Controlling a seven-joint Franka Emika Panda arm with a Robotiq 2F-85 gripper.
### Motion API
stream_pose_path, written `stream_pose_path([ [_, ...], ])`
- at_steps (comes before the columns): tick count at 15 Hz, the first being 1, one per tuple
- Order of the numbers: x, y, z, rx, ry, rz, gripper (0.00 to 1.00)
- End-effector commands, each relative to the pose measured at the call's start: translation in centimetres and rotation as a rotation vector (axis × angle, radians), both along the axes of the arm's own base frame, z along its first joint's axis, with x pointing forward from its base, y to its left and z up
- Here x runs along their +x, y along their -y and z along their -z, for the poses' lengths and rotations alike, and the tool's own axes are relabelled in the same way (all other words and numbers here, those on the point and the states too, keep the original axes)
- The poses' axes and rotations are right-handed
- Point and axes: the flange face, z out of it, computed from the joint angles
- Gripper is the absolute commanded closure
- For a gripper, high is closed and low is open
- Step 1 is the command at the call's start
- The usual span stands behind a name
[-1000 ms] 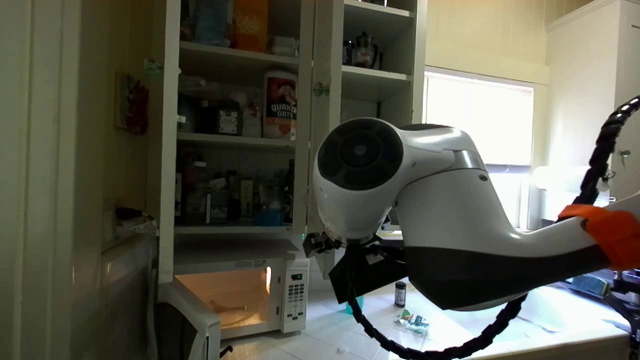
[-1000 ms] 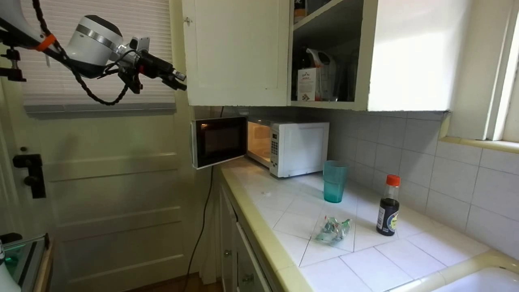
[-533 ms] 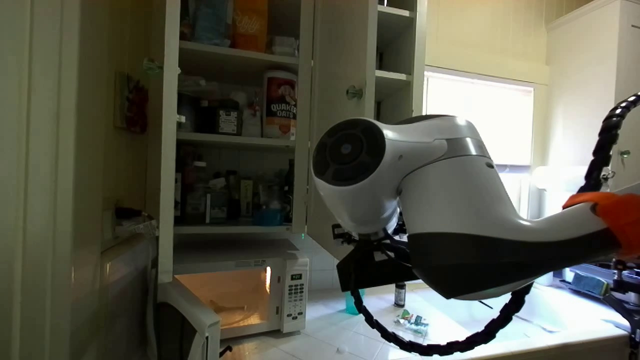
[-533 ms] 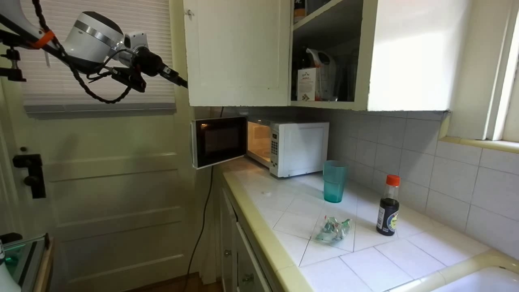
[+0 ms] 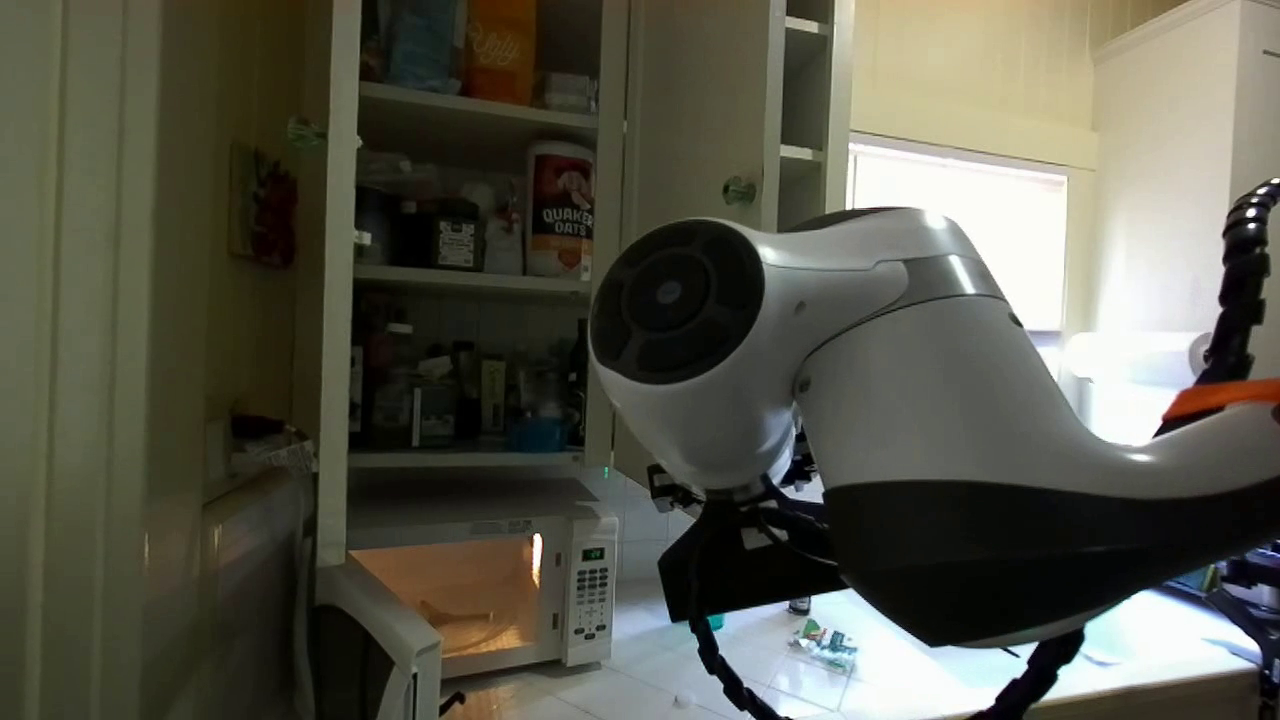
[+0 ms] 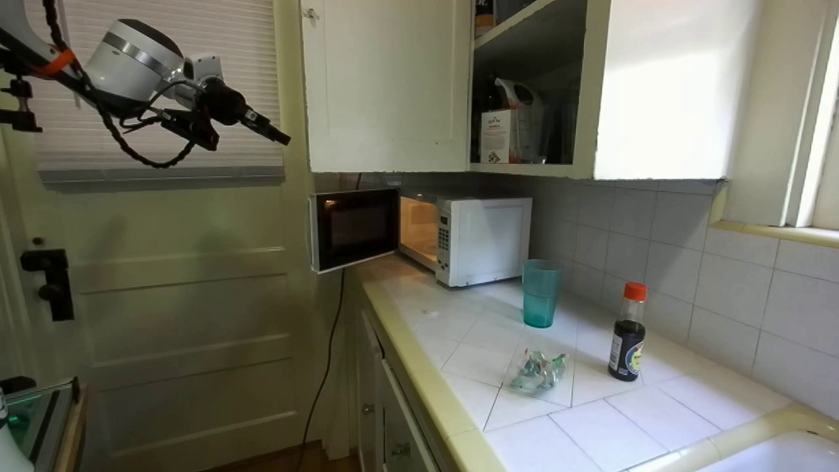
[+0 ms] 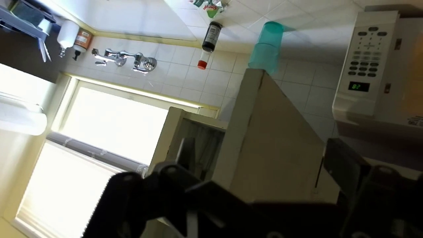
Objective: Close the cabinet door on the right side
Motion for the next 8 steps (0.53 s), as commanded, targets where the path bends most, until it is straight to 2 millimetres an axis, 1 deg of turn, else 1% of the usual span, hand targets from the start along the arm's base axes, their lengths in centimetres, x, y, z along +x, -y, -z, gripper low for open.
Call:
stream_pose_path([
  [1, -0.4, -1.0, 0.0, 0.015, -0.009, -0.003, 0.0],
  [4, 1.5, -0.3, -0.6, 0.008, -0.04, -0.04, 0.0],
  [8, 5.9, 0.2, -1.7, -0.027, -0.166, -0.138, 0.0],
])
